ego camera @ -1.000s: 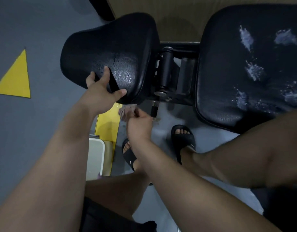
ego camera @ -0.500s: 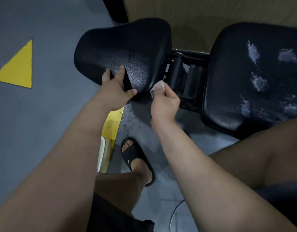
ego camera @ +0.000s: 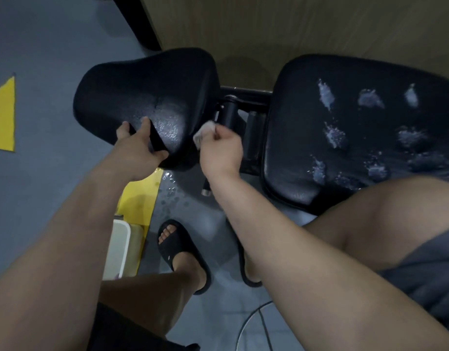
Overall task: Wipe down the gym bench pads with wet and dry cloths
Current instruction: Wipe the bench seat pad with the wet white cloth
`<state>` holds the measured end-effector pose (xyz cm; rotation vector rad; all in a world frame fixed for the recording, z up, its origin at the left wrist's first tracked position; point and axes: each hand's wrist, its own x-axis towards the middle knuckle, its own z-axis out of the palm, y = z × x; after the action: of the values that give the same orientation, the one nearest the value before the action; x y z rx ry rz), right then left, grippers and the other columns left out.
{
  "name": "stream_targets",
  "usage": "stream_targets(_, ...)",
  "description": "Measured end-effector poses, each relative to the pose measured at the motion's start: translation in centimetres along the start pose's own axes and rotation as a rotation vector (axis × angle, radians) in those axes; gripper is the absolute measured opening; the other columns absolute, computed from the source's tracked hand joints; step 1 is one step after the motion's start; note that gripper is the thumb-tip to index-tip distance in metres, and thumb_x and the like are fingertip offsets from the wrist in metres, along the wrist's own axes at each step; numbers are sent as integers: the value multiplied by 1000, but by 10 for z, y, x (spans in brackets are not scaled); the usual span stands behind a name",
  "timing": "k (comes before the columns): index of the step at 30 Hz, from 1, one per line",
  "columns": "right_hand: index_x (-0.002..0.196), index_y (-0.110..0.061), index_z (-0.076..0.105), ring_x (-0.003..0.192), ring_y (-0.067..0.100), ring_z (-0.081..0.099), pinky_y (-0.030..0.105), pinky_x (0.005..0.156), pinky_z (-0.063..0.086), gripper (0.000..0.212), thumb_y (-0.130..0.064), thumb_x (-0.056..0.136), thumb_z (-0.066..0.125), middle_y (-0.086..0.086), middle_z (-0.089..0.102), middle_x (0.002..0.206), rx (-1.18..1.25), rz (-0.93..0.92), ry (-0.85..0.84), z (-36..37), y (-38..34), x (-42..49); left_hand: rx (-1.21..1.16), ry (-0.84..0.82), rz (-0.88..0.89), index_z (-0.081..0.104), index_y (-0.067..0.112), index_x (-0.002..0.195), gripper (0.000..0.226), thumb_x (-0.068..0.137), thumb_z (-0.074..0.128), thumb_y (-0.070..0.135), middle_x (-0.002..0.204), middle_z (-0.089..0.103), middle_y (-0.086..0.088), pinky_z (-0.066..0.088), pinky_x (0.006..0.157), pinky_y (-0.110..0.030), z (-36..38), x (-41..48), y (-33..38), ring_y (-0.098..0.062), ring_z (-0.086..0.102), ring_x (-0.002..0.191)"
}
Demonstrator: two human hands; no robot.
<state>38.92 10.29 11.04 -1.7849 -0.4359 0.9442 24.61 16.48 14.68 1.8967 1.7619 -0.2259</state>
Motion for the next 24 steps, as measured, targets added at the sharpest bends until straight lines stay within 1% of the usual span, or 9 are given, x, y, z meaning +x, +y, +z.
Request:
stream_targets(2, 67, -12, 64, 69, 21, 62, 33, 67, 49, 27, -15, 91, 53, 0, 64, 64, -141, -177, 29, -23, -32, 22, 50, -2, 0, 8, 19, 161, 90, 95, 66, 32, 166, -9, -14, 20, 122, -39, -3, 3, 6, -42, 17, 151)
stream_targets(4, 60, -13, 52, 75, 31, 55, 37, 69, 46, 32, -14, 92, 49, 5, 57, 64, -376, -314, 2, -49, -54, 43, 87, -4, 11, 18, 14, 158, 80, 93, 65, 27, 165, -1, -10, 26, 121, -44, -4, 4, 15, -46, 21, 147)
stream_targets(6, 63, -16, 44, 79, 26, 46, 32, 72, 39, 32, -14, 95, 48, 8, 57, 75, -670, -407, -7, -81, -60, 58, 100, -4, 23, 27, 13, 153, 71, 93, 62, 25, 163, 6, -9, 29, 118, -45, -5, 2, 25, -49, 23, 144)
stream_targets(9, 97, -11, 62, 107, 34, 54, 33, 88, 43, 13, -15, 96, 50, 18, 58, 118, -970, -319, 57, -124, -55, 68, 107, -22, 22, 34, 12, 149, 64, 94, 64, 29, 161, 13, -13, 26, 117, -43, -8, -1, 31, -50, 24, 142)
stream_targets(11, 121, -10, 61, 125, 37, 46, 44, 104, 39, 26, -17, 99, 51, 14, 48, 135, -1074, -162, 43, -139, -54, 64, 103, -29, 32, 35, 13, 151, 67, 94, 65, 32, 161, 15, -14, 26, 117, -42, -9, -4, 30, -48, 27, 142)
stream_targets(16, 128, -15, 55, 133, 37, 37, 50, 109, 29, 39, -22, 90, 57, 13, 44, 141, -1196, -190, 101, -137, -68, 38, -6, -21, 30, 36, 22, 153, 71, 91, 64, 44, 158, 25, -12, 31, 117, -41, -25, -28, 14, -40, 33, 142)
stream_targets(19, 126, -13, 58, 126, 40, 41, 51, 106, 34, 39, -25, 89, 56, 16, 49, 135, -1211, -405, 101, -118, -74, 12, -180, 73, 46, 57, 19, 135, 52, 89, 62, 43, 130, 57, -13, 44, 96, -32, -42, -49, -12, -31, 56, 116)
stream_targets(21, 125, -11, 62, 120, 41, 47, 50, 103, 41, 39, -23, 89, 54, 18, 53, 129, -1139, -530, -43, -90, -70, -10, -313, 123, -22, 57, 15, 136, 45, 95, 65, 33, 127, 63, -7, 39, 93, -27, -54, -68, -39, -26, 59, 117)
stream_targets(24, 120, -11, 65, 112, 37, 55, 41, 101, 46, 36, -20, 87, 54, 15, 58, 118, -1015, -644, -350, -35, -56, -46, -442, 191, -145, 53, 20, 145, 56, 95, 65, 41, 141, 58, -1, 37, 101, -26, -70, -99, -87, -21, 56, 127)
